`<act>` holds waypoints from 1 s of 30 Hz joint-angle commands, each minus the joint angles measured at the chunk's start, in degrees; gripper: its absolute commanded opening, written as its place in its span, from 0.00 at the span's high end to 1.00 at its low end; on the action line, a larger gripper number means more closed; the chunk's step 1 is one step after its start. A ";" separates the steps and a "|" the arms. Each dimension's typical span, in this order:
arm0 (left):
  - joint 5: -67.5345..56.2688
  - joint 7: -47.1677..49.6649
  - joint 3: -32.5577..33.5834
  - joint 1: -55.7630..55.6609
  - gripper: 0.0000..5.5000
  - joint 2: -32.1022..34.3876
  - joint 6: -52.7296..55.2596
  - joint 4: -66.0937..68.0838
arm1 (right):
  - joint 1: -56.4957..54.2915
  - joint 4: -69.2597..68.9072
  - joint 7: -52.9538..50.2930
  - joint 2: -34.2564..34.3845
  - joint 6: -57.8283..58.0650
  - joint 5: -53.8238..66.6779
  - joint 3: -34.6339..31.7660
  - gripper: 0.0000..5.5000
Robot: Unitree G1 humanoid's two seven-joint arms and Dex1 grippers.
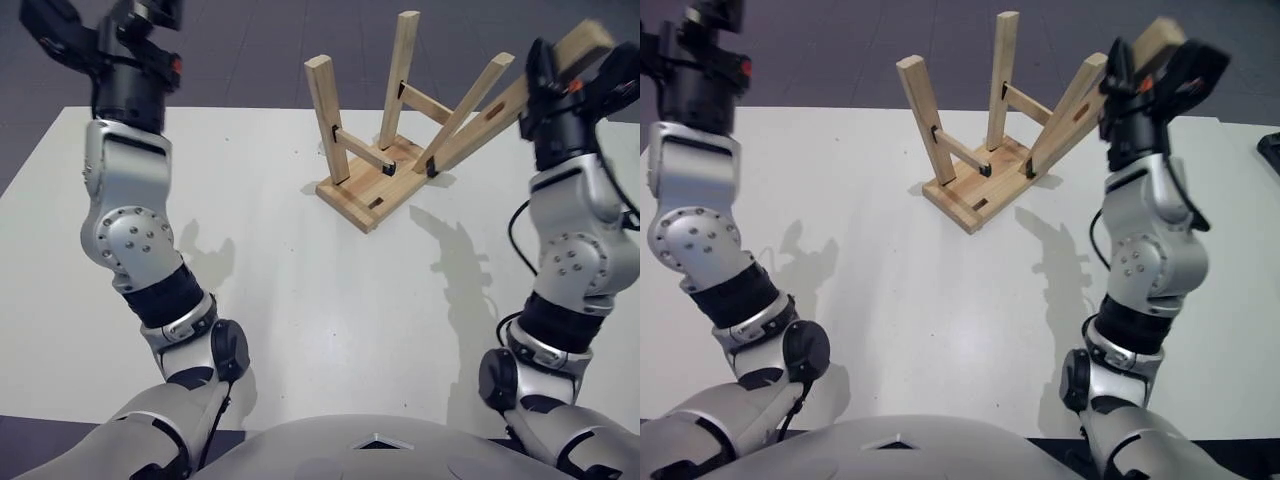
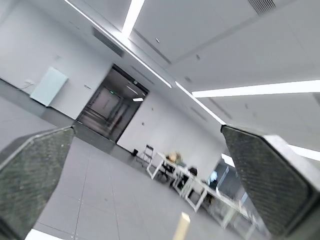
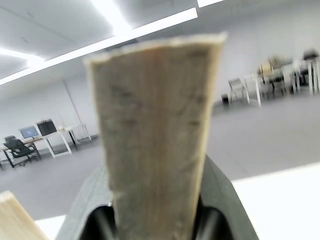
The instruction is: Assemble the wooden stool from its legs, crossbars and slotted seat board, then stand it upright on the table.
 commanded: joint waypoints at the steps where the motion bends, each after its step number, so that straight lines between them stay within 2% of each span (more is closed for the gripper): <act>1: 0.86 1.59 -0.71 -1.18 0.02 0.40 -2.11 4.72 | 2.07 4.65 -0.80 6.60 -5.35 0.47 -0.47 0.82; 6: 0.60 2.04 -2.28 -0.93 0.02 -0.55 -3.58 8.33 | 0.50 9.34 -2.66 13.16 -9.85 3.43 -2.57 0.82; 13: 1.14 2.56 -3.85 -1.30 0.02 -0.06 -5.14 11.32 | 0.77 16.52 -7.41 15.99 -13.22 1.94 -4.61 0.82; 17: 0.97 3.24 -3.83 -1.55 0.02 0.16 -5.75 11.70 | 3.80 13.74 -12.46 14.00 -6.53 2.42 -4.70 0.81; 21: 1.42 3.95 -4.43 -1.64 0.02 -0.35 -6.63 12.09 | 5.74 9.41 -14.31 8.71 1.82 1.69 -4.37 0.81; 25: 1.54 4.92 -5.08 -1.20 0.02 -0.54 -6.89 11.25 | 4.75 8.40 -13.23 2.56 7.42 1.15 -4.38 0.81; 30: 1.41 5.70 -5.68 -0.41 0.02 -0.73 -6.97 10.59 | 3.72 11.06 -10.54 -2.85 8.79 -0.67 -3.04 0.81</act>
